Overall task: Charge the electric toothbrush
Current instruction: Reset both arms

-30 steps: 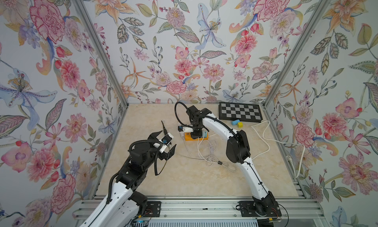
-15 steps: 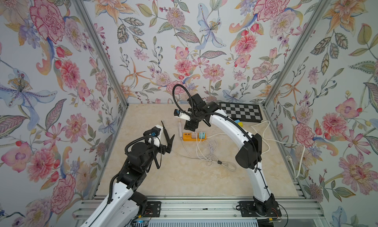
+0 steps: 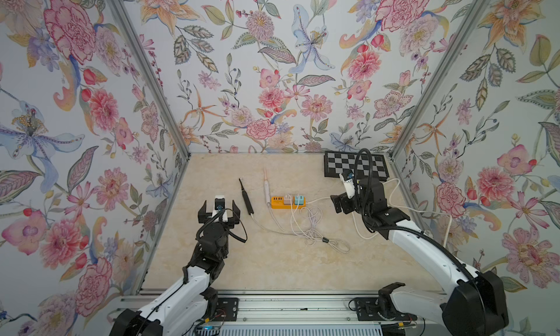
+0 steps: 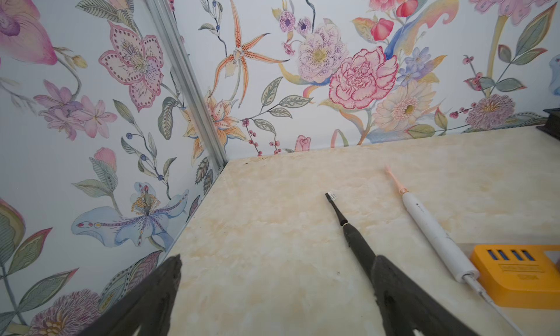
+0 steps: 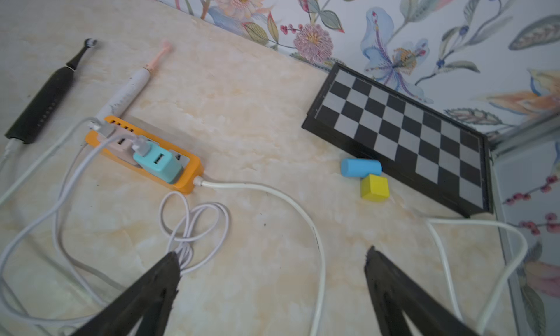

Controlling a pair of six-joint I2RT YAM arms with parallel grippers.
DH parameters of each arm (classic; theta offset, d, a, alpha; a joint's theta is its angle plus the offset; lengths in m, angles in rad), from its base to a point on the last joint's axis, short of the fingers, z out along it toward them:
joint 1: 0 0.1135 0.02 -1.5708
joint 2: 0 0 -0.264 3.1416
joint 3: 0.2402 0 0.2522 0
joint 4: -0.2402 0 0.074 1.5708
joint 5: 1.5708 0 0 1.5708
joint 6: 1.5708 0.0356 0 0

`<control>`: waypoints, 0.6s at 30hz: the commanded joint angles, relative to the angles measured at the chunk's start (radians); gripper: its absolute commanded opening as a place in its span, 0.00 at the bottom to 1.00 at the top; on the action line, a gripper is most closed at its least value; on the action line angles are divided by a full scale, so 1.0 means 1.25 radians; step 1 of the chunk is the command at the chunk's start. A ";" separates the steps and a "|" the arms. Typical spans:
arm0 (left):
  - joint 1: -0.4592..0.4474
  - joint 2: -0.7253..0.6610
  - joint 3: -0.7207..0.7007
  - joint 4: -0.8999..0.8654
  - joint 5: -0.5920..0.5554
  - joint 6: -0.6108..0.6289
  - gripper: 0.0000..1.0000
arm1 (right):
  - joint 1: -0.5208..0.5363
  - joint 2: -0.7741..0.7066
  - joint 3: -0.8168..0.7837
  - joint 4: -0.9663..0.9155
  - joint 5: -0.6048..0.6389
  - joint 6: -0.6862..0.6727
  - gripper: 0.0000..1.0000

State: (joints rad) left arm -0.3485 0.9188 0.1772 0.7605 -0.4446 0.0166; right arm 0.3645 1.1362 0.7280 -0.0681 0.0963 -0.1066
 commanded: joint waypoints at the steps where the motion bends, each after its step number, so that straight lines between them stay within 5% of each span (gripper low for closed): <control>1: 0.059 0.096 -0.052 0.231 0.003 0.079 0.99 | -0.058 -0.061 -0.175 0.330 0.143 0.074 1.00; 7: 0.177 0.384 -0.100 0.619 0.140 0.048 0.99 | -0.187 0.142 -0.287 0.600 0.167 0.040 1.00; 11: 0.243 0.537 -0.050 0.664 0.207 -0.005 0.99 | -0.223 0.284 -0.205 0.638 0.113 0.052 0.98; 15: 0.252 0.498 -0.021 0.556 0.268 -0.002 0.99 | -0.279 0.336 -0.345 0.936 -0.057 0.059 1.00; 16: 0.252 0.510 -0.018 0.568 0.272 0.004 0.99 | -0.273 0.346 -0.366 1.013 -0.035 0.059 1.00; 18: 0.253 0.492 0.030 0.466 0.252 -0.011 0.99 | -0.267 0.321 -0.342 0.912 0.013 0.072 1.00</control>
State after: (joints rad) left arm -0.0391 1.5444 0.1585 1.3781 -0.1661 0.0254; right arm 0.0265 1.5246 0.3126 0.9047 0.1390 -0.0444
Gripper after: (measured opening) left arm 0.989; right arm 0.996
